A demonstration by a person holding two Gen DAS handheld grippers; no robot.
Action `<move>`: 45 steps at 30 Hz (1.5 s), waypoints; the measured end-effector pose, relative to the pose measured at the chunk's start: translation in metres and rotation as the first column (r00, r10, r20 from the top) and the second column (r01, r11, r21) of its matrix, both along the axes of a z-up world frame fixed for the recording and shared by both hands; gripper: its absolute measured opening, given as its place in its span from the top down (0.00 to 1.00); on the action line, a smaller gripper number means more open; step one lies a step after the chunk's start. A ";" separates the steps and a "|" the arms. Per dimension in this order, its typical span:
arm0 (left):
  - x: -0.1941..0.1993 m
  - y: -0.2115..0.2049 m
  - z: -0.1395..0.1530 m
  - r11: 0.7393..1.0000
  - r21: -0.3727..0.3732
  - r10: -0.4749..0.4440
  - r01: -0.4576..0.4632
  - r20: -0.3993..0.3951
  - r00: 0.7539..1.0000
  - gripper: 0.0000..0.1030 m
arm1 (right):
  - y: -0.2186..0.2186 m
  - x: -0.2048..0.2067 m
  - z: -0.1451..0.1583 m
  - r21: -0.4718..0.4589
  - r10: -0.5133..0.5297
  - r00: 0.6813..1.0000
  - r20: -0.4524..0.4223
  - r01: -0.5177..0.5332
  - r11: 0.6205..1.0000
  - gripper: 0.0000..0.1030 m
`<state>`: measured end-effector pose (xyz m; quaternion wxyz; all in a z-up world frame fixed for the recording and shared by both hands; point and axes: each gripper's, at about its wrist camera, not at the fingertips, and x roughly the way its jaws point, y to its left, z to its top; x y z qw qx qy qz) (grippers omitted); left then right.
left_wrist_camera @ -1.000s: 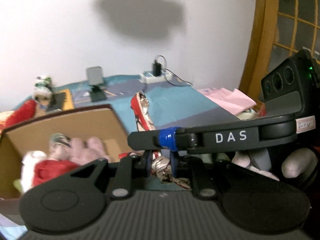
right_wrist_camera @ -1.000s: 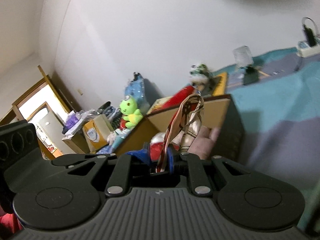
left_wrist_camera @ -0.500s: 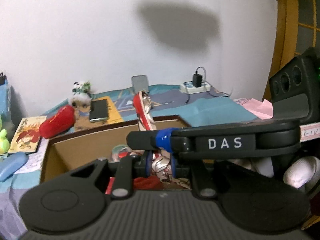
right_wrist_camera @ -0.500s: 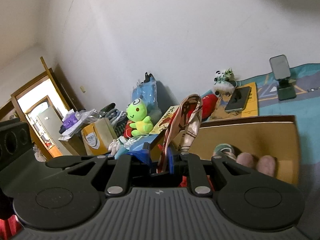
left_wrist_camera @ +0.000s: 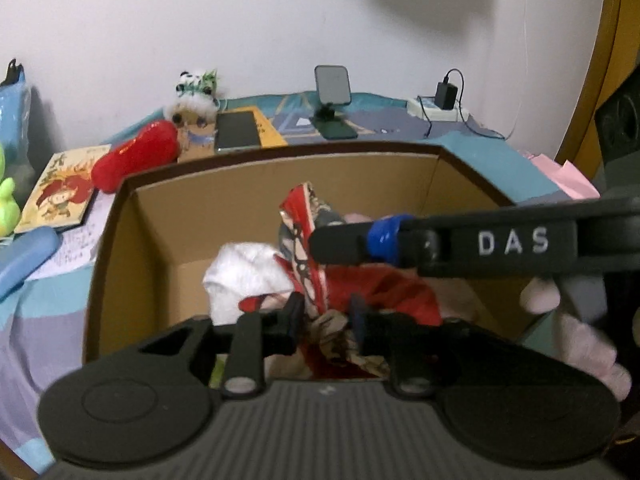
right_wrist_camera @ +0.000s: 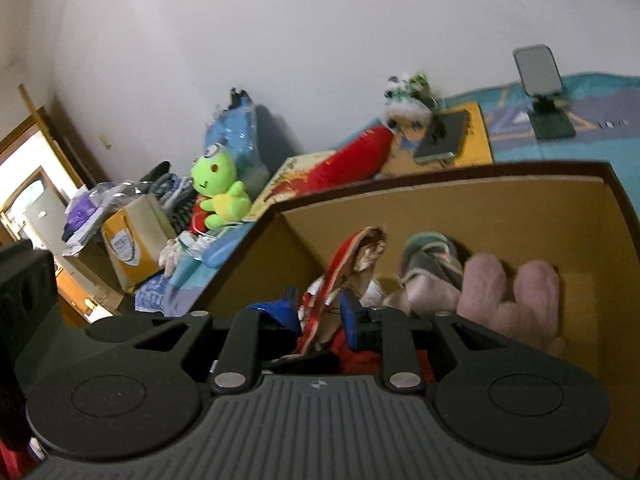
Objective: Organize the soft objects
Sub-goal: 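Carry the red printed cloth into the brown box and release it, then move the right gripper to the black cloth by the yellow towel and grasp it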
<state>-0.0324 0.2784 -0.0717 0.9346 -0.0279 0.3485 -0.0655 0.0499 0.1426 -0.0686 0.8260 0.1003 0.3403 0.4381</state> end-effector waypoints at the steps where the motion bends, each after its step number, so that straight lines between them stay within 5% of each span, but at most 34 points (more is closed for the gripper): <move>1: 0.000 0.001 -0.001 1.000 -0.001 0.001 -0.001 -0.003 1.000 0.53 | -0.001 0.001 -0.001 -0.005 -0.007 1.000 -0.014 0.007 1.000 0.94; 2: 0.000 0.002 -0.001 1.000 -0.001 0.011 -0.011 -0.006 1.000 0.34 | -0.001 0.001 -0.002 -0.009 -0.012 1.000 -0.021 0.012 1.000 0.94; 3: 0.000 0.003 0.000 1.000 0.000 0.024 -0.024 -0.003 1.000 0.33 | -0.001 0.001 -0.003 -0.016 -0.017 1.000 -0.025 0.016 1.000 0.94; 26: -0.053 -0.022 0.045 0.999 0.029 0.027 -0.030 0.089 0.996 0.30 | -0.032 -0.035 0.018 0.089 -0.023 1.000 0.002 0.023 0.996 0.93; 45: -0.084 -0.097 0.016 0.999 0.043 -0.025 0.027 -0.060 0.998 0.29 | -0.087 -0.068 0.004 0.092 0.045 0.998 -0.037 -0.041 0.995 0.92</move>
